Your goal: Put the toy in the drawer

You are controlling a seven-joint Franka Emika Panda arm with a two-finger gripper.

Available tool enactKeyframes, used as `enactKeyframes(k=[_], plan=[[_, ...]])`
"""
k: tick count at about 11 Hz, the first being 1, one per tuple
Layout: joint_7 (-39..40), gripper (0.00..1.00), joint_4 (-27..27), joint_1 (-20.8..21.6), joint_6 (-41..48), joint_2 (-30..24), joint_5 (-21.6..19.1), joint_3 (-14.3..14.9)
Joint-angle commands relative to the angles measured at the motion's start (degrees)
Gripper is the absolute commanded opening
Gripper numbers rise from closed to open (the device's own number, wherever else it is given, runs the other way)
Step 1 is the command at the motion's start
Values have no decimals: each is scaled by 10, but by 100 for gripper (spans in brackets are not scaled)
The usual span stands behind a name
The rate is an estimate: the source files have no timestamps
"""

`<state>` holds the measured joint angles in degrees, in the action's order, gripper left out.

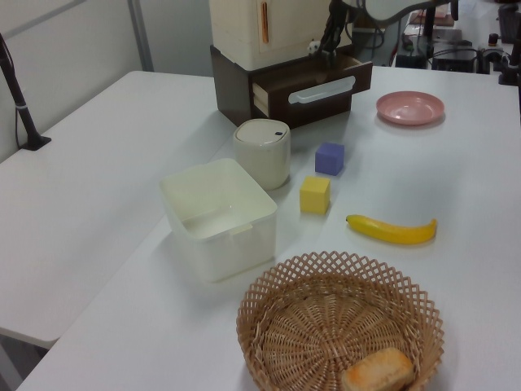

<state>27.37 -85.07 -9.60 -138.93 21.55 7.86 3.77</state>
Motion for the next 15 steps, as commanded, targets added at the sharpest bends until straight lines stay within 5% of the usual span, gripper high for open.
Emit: enactKeyframes(k=[1, 2, 3, 8, 15], plan=[[22, 59, 12, -1, -21, 15, 6, 3], [15, 92, 12, -1, -20, 15, 3, 3], [15, 99, 12, 1, -20, 14, 2, 3], [-81, 99, 6, 9, -8, -4, 1, -11], [-288, 100, -5, 84, 281, -84, -5, -44]])
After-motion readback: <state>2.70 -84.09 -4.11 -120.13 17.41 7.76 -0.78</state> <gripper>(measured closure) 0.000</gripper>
